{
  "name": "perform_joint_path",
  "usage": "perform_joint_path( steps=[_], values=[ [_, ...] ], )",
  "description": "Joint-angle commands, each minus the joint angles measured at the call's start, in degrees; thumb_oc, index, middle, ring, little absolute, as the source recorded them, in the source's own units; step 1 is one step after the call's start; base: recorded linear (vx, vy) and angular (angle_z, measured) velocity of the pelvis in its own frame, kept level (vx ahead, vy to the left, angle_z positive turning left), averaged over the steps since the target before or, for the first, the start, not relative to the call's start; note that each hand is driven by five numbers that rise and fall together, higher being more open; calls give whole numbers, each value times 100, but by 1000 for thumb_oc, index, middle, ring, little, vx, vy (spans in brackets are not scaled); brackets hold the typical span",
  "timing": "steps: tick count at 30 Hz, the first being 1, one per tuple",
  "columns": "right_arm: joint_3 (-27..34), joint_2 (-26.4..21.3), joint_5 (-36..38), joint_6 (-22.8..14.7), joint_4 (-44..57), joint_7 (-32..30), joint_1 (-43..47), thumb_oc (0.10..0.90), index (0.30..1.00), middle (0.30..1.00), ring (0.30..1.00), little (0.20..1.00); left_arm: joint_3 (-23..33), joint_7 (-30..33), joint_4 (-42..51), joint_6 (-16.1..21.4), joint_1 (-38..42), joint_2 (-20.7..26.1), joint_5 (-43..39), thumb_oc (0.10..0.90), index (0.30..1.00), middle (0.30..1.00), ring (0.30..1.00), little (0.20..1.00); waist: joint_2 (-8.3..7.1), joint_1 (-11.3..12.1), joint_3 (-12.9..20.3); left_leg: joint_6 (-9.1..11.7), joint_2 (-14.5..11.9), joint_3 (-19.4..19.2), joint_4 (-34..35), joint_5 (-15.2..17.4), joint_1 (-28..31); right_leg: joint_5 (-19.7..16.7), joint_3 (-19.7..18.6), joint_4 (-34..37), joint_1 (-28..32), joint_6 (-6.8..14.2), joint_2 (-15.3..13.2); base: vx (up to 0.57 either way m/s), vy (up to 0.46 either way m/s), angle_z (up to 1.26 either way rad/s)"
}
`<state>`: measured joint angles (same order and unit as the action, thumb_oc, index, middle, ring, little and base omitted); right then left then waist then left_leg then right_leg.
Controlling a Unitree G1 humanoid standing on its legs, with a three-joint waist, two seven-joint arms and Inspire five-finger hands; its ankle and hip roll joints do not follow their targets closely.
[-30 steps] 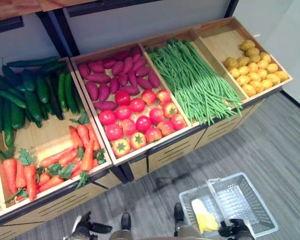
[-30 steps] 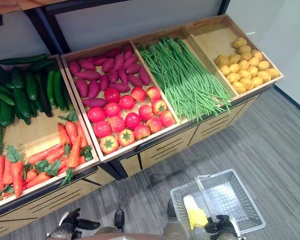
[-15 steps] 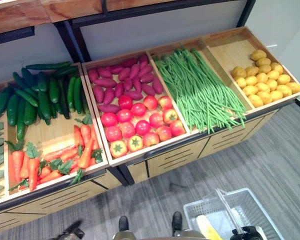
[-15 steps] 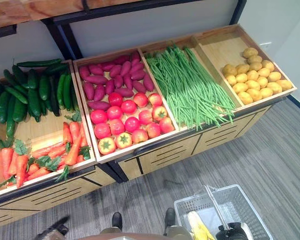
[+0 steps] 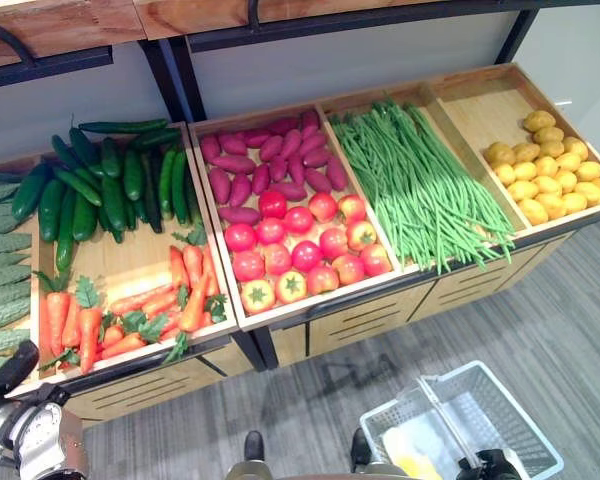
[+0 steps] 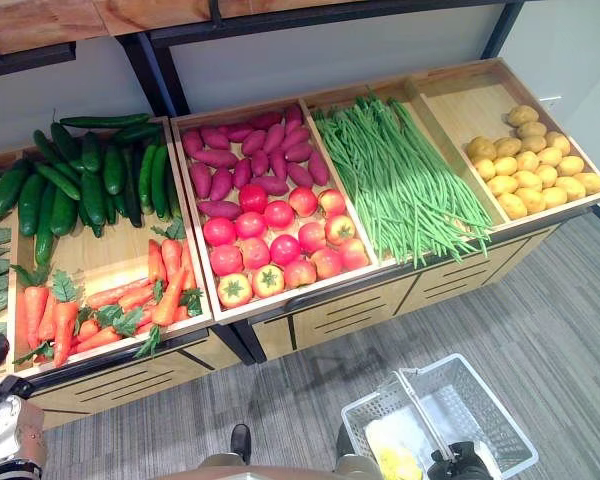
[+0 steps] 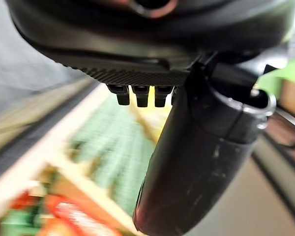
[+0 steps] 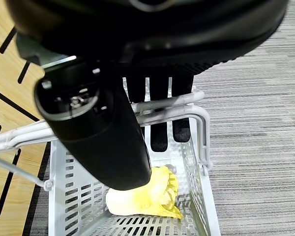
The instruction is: Get the vegetables into the basket
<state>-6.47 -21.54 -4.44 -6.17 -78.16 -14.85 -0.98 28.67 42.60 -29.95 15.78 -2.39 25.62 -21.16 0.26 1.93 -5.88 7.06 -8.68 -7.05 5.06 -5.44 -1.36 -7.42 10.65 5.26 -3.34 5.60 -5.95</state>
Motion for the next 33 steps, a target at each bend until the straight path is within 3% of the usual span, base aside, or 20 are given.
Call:
perform_joint_path(
  steps=[1, 9, 15, 24, 28, 33],
  values=[
    [108, -167, -173, -81, -96, -190, 114, 400, 300, 300, 300, 300, 86, 129, 356, 123, -57, 479, 1082, 900, 1000, 1000, 1000, 1000, -340, -19, 26, 138, -100, 287, -6, 15, -268, 183, 8, -26, 147, 447, -445, -26, 36, 0],
    [-138, -295, -377, -35, 168, -107, 323, 400, 300, 300, 300, 300, -637, -567, 253, -21, 424, 761, 1207, 900, 1000, 1000, 1000, 1000, -353, -101, -67, 181, -126, 321, -6, -43, -352, 172, 100, -26, 170, 454, -465, -8, 9, 2],
    [-234, -329, -378, -13, 231, -65, 494, 400, 300, 300, 300, 300, -1134, -911, 905, 52, 872, 732, 1182, 900, 1000, 1000, 1000, 1000, -373, -139, -184, 213, -119, 356, -6, -82, -475, 145, 138, -26, 112, 455, -469, -12, 11, 4],
    [-233, -306, -398, -9, 227, 3, 457, 400, 300, 300, 300, 300, -1254, -1149, 1149, 3, 749, 539, 1171, 900, 1000, 1000, 1000, 1000, -371, -165, -193, 208, -95, 400, -6, -90, -529, 178, 154, -26, 119, 434, -490, 17, 12, 5],
    [-259, -361, -412, -27, 260, 25, 523, 400, 300, 300, 300, 300, -1466, -1332, 1179, -250, 764, 894, 1793, 900, 1000, 1000, 1000, 1000, -346, -160, -258, 213, -96, 450, -6, -120, -596, 174, 172, -26, 86, 444, -494, -3, 4, 4],
    [-348, -383, -427, -50, 404, 23, 631, 400, 300, 300, 300, 300, -1866, -1511, 1354, -318, 1112, 1140, 2016, 900, 1000, 1000, 1000, 1000, -346, -190, -326, 233, -103, 495, -6, -158, -722, 172, 231, -33, 17, 440, -472, -11, -2, 12]
  ],
)
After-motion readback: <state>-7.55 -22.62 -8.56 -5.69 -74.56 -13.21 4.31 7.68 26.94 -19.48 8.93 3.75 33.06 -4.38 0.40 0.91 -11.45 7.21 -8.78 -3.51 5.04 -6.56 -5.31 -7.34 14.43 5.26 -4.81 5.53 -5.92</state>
